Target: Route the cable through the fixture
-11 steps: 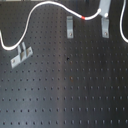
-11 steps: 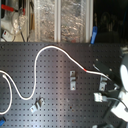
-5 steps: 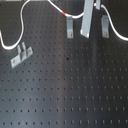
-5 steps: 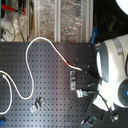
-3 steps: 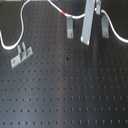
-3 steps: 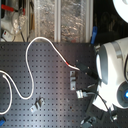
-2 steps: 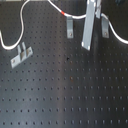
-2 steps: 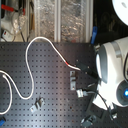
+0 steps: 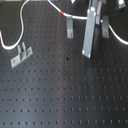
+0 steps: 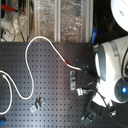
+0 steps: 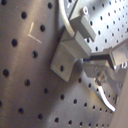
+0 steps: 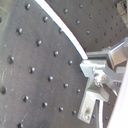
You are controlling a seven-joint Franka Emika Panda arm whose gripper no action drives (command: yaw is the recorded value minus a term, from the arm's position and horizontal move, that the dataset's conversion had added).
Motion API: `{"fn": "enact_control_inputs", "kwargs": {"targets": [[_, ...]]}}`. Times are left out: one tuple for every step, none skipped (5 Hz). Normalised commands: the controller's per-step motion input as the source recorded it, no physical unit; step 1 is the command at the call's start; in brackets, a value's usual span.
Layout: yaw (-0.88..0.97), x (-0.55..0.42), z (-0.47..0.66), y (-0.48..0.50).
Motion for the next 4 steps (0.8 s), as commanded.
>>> {"fn": "enact_control_inputs", "kwargs": {"targets": [[-0.11, -0.347, 0.0, 0.031], [-0.04, -0.541, 0.01, -0.06], [-0.03, -0.537, -0.02, -0.076], [0.05, -0.074, 0.0, 0.031]]}}
